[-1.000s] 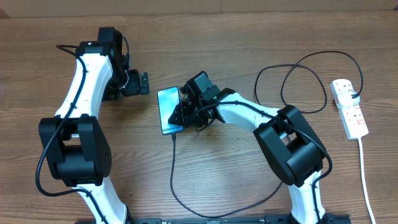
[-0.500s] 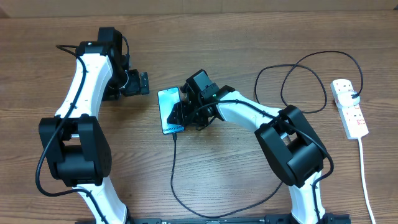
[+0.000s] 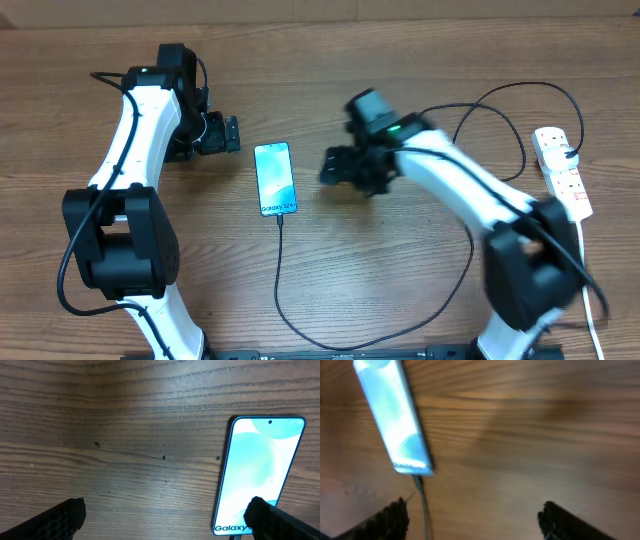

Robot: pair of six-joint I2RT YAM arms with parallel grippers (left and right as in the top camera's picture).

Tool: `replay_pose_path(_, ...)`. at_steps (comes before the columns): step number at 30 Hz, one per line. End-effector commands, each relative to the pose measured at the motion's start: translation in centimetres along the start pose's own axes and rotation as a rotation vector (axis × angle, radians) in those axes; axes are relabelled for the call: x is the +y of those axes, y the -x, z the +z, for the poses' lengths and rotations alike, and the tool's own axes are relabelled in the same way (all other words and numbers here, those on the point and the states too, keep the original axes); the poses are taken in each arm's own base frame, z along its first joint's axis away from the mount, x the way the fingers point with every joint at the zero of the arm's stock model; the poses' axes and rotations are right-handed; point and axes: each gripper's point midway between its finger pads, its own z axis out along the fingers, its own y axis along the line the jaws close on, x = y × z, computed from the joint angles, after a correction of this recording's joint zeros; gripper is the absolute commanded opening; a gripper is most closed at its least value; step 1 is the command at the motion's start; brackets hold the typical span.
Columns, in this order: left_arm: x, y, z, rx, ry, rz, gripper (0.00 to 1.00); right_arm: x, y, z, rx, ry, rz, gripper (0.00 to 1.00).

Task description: Plug charger to phone and switch on socket

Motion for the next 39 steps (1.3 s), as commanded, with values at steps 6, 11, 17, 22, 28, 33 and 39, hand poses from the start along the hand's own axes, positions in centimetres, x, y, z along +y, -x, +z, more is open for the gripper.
replay_pose_path(6,-0.2,0.1,-1.1,-0.028,0.008,0.001,1.0,-13.1,-0.1,-10.1,-0.042,-0.325,0.209,1.0)
replay_pose_path(11,-0.2,0.1,-1.1,-0.028,0.008,0.0,1.0,-21.8,-1.4,-14.1,-0.031,-0.577,0.387,1.0)
replay_pose_path(17,-0.2,0.1,-1.1,-0.028,0.008,0.001,1.0,-29.6,-0.7,-17.9,-0.15,-0.708,0.577,1.0)
replay_pose_path(22,-0.2,0.1,-1.1,-0.028,0.008,0.001,1.0,-35.3,1.3,-19.9,-0.335,-0.689,0.736,1.0)
replay_pose_path(28,-0.2,0.1,-1.1,-0.028,0.008,0.001,1.0,-41.1,1.6,-22.5,-0.494,-0.694,0.885,1.0)
replay_pose_path(33,-0.2,0.1,-1.1,-0.028,0.008,0.001,1.0,-43.8,1.2,-24.0,-0.563,-0.703,0.952,1.0)
replay_pose_path(39,-0.2,0.1,-1.1,-0.028,0.008,0.001,1.0,-45.7,1.1,-22.8,-0.545,-0.707,0.98,1.0)
